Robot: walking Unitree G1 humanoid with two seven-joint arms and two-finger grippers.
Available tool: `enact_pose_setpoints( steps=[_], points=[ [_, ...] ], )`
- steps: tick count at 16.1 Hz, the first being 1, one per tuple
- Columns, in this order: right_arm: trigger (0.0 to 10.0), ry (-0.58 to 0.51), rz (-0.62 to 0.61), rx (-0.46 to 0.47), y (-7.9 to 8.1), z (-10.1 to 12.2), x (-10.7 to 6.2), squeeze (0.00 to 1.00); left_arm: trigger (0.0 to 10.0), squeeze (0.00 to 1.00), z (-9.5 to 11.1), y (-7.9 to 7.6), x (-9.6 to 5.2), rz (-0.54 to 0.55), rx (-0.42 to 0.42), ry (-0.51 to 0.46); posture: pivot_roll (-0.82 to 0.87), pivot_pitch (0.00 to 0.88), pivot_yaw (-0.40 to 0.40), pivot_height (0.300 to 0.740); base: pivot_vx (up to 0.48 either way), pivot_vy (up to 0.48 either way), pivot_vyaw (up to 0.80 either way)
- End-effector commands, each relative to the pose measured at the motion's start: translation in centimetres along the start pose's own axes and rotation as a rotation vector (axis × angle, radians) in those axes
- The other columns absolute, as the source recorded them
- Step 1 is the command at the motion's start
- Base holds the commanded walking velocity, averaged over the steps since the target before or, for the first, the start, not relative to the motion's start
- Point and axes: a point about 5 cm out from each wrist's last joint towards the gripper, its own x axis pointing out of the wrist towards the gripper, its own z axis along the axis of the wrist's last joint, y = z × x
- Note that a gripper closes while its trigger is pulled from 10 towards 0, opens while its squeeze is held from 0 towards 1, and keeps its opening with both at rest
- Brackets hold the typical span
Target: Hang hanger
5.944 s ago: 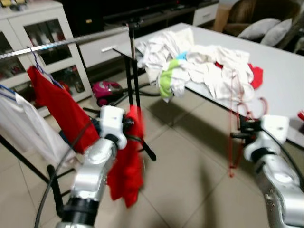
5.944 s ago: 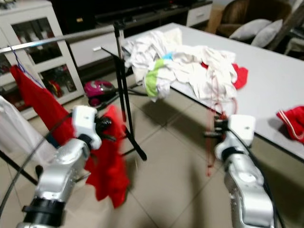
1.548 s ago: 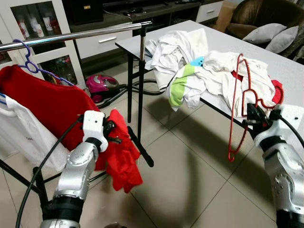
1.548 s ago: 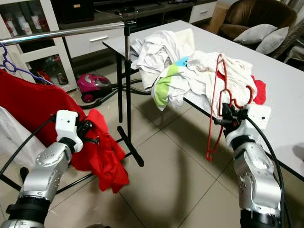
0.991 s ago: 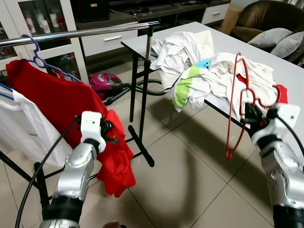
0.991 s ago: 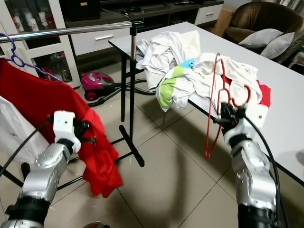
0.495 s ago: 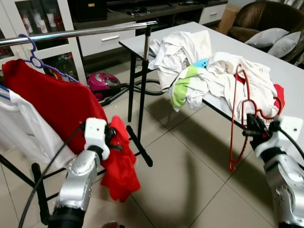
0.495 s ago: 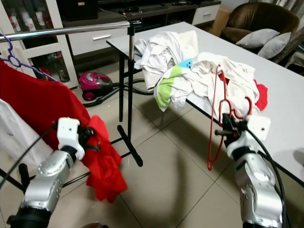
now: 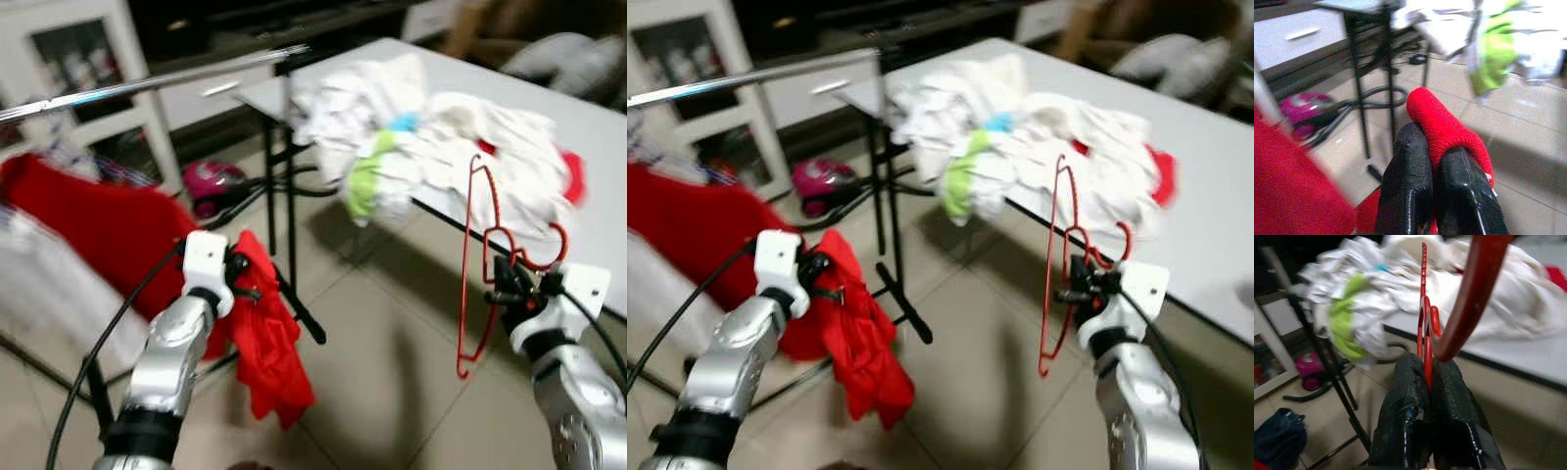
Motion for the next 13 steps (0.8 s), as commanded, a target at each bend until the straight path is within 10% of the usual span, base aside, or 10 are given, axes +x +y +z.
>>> enact_pose_setpoints(
  steps=[1, 6, 8, 13],
  points=[
    [10.0, 0.041, -0.04, -0.021, -0.1, -0.9, -1.2, 0.0, 10.0, 0.0, 0.4, -0.8, 0.0, -0.039, 0.004, -0.006, -0.16, 0.0, 0.089, 0.74, 0.0, 0.0, -0.78],
    [10.0, 0.122, 0.056, -0.071, 2.4, -2.3, -6.6, 0.0, 10.0, 0.0, -0.7, -1.9, -3.0, -0.12, -0.047, 0.016, -0.17, 0.0, 0.125, 0.74, 0.0, 0.0, -0.79],
    [10.0, 0.355, 0.095, -0.161, 2.0, -6.0, -8.6, 0.0, 10.0, 0.0, -1.3, -2.9, -2.9, -0.176, -0.026, 0.055, -0.19, 0.0, 0.129, 0.74, 0.0, 0.0, -0.8],
    [10.0, 0.372, 0.028, -0.169, 0.4, -6.0, -5.5, 0.0, 10.0, 0.0, -0.6, -3.7, -1.9, -0.156, -0.035, 0.025, -0.15, 0.0, 0.065, 0.74, 0.0, 0.0, -0.8]
  ],
)
